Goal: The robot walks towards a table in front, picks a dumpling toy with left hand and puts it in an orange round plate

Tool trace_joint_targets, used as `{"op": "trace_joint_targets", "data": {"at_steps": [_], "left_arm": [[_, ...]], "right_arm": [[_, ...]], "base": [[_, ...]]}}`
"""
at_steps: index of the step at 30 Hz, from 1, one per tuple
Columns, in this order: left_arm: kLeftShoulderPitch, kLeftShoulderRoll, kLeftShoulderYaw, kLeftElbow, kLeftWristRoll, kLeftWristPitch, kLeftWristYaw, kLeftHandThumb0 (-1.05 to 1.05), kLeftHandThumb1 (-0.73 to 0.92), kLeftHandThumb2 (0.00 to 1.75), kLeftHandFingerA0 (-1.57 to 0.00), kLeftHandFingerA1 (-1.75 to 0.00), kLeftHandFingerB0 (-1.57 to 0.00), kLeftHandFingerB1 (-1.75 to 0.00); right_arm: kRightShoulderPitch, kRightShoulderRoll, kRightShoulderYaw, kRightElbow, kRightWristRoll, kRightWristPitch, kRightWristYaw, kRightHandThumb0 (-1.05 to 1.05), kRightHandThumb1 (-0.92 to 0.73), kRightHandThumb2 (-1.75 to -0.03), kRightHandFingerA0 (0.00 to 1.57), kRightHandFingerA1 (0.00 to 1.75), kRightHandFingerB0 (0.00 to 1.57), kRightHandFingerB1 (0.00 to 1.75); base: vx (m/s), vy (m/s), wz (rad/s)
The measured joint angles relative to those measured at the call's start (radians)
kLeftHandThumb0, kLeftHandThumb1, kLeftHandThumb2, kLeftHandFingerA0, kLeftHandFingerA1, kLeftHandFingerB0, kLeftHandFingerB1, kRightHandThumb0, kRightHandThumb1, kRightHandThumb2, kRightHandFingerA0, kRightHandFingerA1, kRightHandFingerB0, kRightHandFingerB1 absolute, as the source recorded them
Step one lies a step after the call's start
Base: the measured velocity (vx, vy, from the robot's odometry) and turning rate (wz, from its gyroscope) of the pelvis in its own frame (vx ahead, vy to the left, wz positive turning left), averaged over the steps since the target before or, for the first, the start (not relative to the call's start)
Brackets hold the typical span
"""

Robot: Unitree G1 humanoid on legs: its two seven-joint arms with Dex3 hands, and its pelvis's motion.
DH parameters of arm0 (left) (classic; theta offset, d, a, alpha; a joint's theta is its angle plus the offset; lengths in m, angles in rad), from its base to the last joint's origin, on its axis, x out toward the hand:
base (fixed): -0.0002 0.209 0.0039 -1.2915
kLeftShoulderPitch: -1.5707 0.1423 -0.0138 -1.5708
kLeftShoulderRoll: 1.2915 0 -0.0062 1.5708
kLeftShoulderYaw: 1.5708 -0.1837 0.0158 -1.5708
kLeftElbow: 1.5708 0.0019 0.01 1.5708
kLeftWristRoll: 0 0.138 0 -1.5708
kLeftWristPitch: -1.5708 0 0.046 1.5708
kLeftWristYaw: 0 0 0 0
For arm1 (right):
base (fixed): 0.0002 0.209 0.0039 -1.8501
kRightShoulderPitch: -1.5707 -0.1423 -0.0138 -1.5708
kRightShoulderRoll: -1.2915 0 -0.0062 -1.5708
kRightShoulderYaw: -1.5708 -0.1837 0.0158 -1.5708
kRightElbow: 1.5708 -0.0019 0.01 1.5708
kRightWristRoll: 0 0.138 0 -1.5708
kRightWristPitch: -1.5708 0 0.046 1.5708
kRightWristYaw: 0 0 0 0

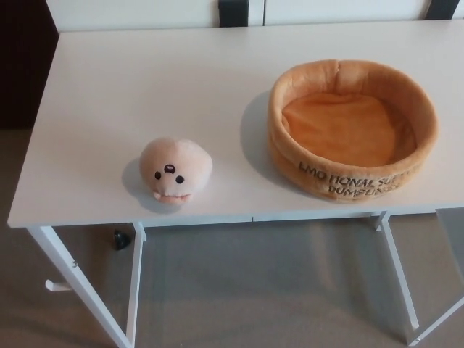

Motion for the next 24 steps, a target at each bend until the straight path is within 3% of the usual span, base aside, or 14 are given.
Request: {"op": "trace_joint_targets", "data": {"at_steps": [5,7,8,10,14,16,19,22,23,24], "left_arm": [[-0.01,0.035,0.037,-0.162,-0.024,0.012,-0.005,-0.22,0.53,0.58,-0.1,-0.31,-0.09,-0.22],[-0.026,0.07,0.057,-0.262,-0.038,0.029,-0.008,-0.25,0.47,0.65,-0.06,-0.28,-0.05,-0.23],[-0.036,0.086,0.061,-0.295,-0.044,0.038,-0.01,-0.22,0.47,0.57,-0.08,-0.24,-0.08,-0.29],[-0.067,0.123,0.067,-0.368,-0.058,0.057,-0.017,-0.22,0.47,0.57,-0.08,-0.24,-0.08,-0.29],[-0.173,0.217,0.066,-0.51,-0.084,0.115,-0.035,-0.24,0.39,0.66,-0.03,-0.16,-0.04,-0.35],[-0.222,0.253,0.061,-0.556,-0.092,0.14,-0.045,-0.25,0.37,0.64,-0.03,-0.16,-0.05,-0.38],[-0.341,0.326,0.036,-0.631,-0.107,0.196,-0.072,-0.33,0.4,0.61,-0.05,-0.22,-0.09,-0.29],[-0.421,0.364,0.005,-0.661,-0.108,0.233,-0.093,-0.26,0.4,0.55,-0.03,-0.25,-0.11,-0.28],[-0.467,0.385,-0.016,-0.676,-0.108,0.257,-0.107,-0.29,0.32,0.59,-0.06,-0.24,-0.1,-0.33],[-0.467,0.385,-0.016,-0.676,-0.108,0.257,-0.107,-0.29,0.32,0.59,-0.06,-0.24,-0.1,-0.33]], "right_arm": [[-0.002,0.001,0.002,-0.001,0.0,0.0,0.0,-0.39,-0.68,-0.6,0.76,0.47,0.43,0.34],[-0.004,0.001,0.004,-0.001,0.0,0.0,0.0,-0.41,-0.67,-0.61,0.74,0.46,0.43,0.34],[-0.004,0.001,0.004,-0.001,0.0,0.001,0.0,-0.39,-0.68,-0.6,0.75,0.48,0.42,0.34],[-0.005,0.001,0.006,-0.001,0.0,0.001,0.0,-0.39,-0.68,-0.6,0.75,0.48,0.42,0.34],[-0.006,0.002,0.007,-0.003,0.0,0.001,0.0,-0.39,-0.68,-0.6,0.75,0.48,0.43,0.34],[-0.006,0.003,0.007,-0.004,0.0,0.002,0.0,-0.37,-0.65,-0.6,0.76,0.47,0.43,0.34],[-0.01,0.003,0.008,-0.005,-0.001,0.003,0.0,-0.39,-0.68,-0.6,0.74,0.47,0.43,0.35],[-0.013,0.003,0.008,-0.006,-0.001,0.004,0.0,-0.38,-0.67,-0.6,0.74,0.47,0.43,0.35],[-0.014,0.003,0.008,-0.006,-0.001,0.004,0.0,-0.47,-0.55,-0.84,0.68,0.61,0.36,0.48],[-0.014,0.003,0.008,-0.006,-0.001,0.004,0.0,-0.47,-0.55,-0.84,0.68,0.61,0.36,0.48]], "base": [[0.0,0.0,0.0],[0.0,0.0,0.0],[0.0,0.0,0.0],[0.0,0.0,0.0],[0.0,0.0,0.0],[0.0,0.0,0.0],[0.0,0.0,0.0],[0.0,0.0,0.0],[0.0,0.0,0.0],[0.0,0.0,0.0]]}}
